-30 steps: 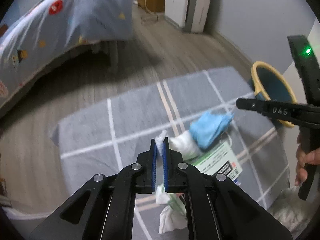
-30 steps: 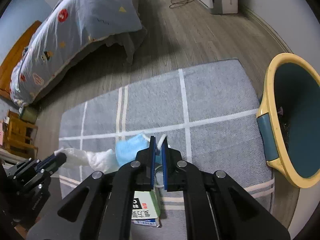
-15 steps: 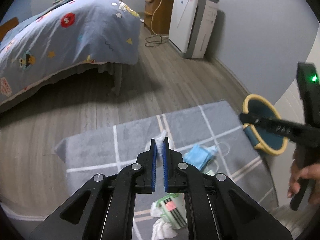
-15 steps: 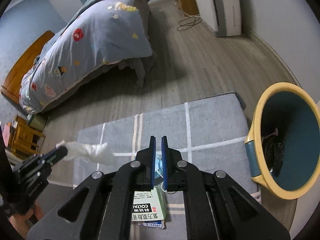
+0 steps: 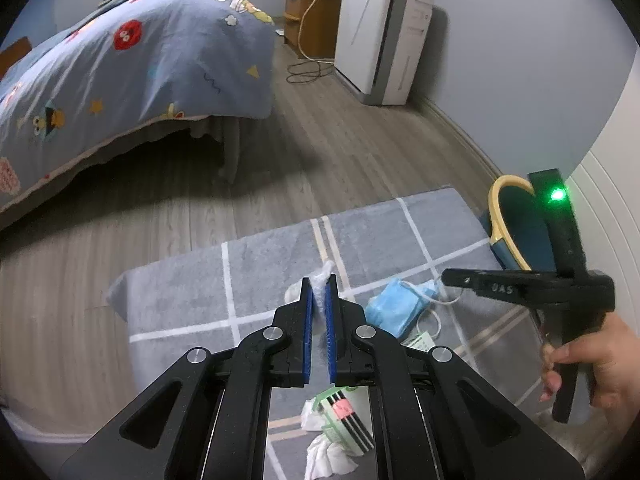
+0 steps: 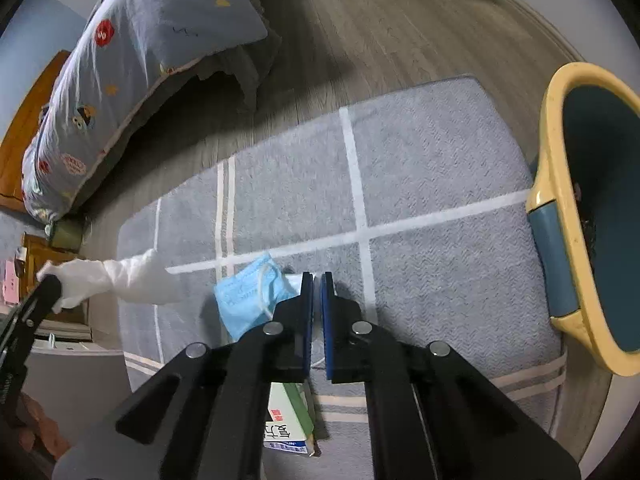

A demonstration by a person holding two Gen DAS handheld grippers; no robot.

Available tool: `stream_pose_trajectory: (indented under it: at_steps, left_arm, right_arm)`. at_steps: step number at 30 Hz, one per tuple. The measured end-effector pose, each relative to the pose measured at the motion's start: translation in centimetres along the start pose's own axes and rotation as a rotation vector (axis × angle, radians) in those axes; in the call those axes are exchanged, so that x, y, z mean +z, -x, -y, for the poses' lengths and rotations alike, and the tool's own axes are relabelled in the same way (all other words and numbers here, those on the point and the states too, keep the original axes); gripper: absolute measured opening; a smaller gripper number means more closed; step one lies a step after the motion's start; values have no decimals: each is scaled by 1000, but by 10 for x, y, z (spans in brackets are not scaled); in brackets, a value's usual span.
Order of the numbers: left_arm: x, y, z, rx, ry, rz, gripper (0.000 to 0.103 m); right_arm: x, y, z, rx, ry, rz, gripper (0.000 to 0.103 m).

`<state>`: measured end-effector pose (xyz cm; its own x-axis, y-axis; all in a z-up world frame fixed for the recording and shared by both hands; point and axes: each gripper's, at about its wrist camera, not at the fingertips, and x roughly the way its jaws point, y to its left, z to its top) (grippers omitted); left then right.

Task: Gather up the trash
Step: 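Lift the blue mask with the right tool toward the wastebasket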

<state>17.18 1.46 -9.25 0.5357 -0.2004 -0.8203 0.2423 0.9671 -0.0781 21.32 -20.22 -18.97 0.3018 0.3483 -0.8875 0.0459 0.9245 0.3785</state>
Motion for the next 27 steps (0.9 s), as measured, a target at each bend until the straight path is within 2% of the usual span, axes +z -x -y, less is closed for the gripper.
stream_pose_trajectory:
  at_steps: [6, 12, 15, 19, 22, 23, 24, 26, 27]
  left_arm:
    - [5, 4, 7, -11, 2, 25, 7]
    - [12, 12, 22, -22, -16, 57, 7]
    - [12, 14, 27, -23, -13, 63, 7]
    - [10, 14, 28, -13, -20, 60, 7]
    - [8, 11, 22, -4, -25, 49, 7]
    - [7, 10, 19, -3, -25, 46, 7]
    - [7, 9, 16, 1, -27, 41, 7]
    - [6, 8, 10, 11, -33, 38, 7]
    - [5, 6, 7, 14, -35, 36, 7]
  right_arm:
    - [10, 46, -6, 51, -2, 123, 4]
    - [11, 94, -8, 65, 26, 217, 4]
    - [10, 92, -7, 68, 27, 193, 4]
    - [-1, 57, 1, 28, 26, 81, 7]
    - [-4, 30, 1, -9, 33, 20, 26]
    - [-4, 20, 0, -16, 34, 2, 36]
    - [-5, 15, 0, -14, 32, -6, 41]
    - [-2, 3, -4, 7, 17, -23, 43]
    - [-2, 0, -5, 16, 13, -28, 50]
